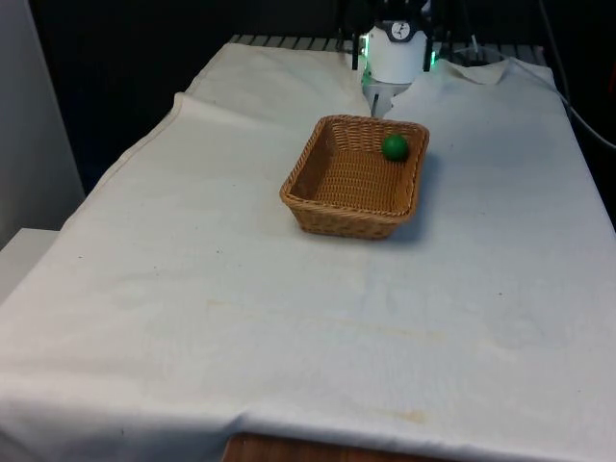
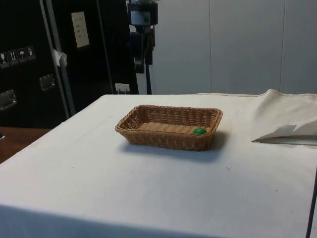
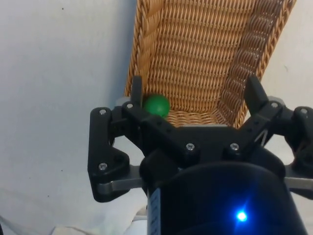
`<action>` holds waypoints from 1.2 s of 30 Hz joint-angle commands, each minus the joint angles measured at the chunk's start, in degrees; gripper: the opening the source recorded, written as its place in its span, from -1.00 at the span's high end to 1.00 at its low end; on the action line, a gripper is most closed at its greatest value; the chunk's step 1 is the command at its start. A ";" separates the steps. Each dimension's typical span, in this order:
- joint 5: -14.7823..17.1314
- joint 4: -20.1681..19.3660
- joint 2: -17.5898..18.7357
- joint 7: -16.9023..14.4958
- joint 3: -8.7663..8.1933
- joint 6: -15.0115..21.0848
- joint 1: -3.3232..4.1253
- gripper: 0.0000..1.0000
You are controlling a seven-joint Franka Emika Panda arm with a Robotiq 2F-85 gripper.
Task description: Pick up the ball and place it into the basket.
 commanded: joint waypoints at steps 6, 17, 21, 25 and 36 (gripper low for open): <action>-0.11 1.20 -0.52 -1.55 0.23 -2.81 0.06 -1.00; -0.92 3.67 -1.95 -3.27 0.63 -8.77 0.06 -1.00; -0.74 5.21 -2.64 -3.38 0.52 -11.69 -0.06 -1.00; -0.63 6.36 -3.09 -3.09 0.46 -13.87 -0.11 -1.00; -0.29 8.19 -4.53 -0.57 0.46 -17.88 -0.34 -1.00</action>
